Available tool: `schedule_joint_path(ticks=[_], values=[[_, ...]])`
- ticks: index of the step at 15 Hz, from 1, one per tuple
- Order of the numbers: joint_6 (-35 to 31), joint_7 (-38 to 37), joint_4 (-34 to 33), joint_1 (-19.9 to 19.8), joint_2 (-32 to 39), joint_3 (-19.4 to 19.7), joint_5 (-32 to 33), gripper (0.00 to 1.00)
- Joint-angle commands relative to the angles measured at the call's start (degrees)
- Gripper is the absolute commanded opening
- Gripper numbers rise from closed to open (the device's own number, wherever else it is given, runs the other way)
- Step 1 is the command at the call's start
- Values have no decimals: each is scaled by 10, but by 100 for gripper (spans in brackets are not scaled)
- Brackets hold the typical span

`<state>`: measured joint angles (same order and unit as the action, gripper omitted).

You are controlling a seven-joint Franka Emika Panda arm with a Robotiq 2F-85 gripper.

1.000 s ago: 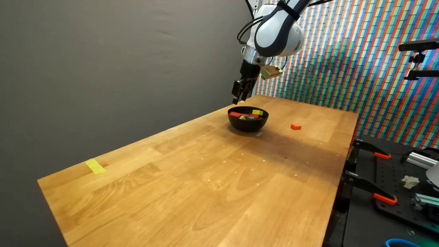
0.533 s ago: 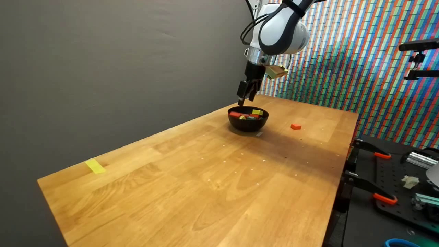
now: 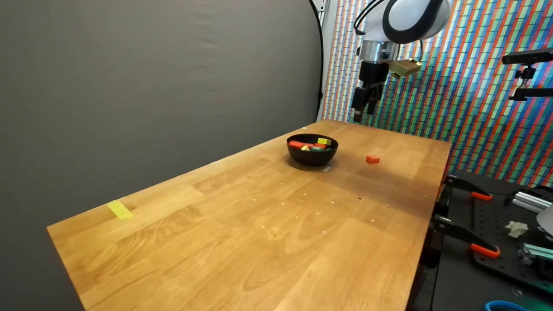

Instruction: Put the colored things in the bowl

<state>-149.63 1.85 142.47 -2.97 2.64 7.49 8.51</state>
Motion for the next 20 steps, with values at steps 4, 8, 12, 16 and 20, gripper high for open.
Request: schedule_joint_path(ticks=[4, 8, 12, 16, 20], values=[[5, 1, -4, -12, 16, -12, -12, 100], [24, -29, -24, -17, 77, -9, -34, 100], [-27, -15, -10, -37, 105, -14, -121, 100], [-132, 0, 19, -75, 114, -31, -239, 100], [-139, 48, 31, -117, 122, -68, -339, 100]])
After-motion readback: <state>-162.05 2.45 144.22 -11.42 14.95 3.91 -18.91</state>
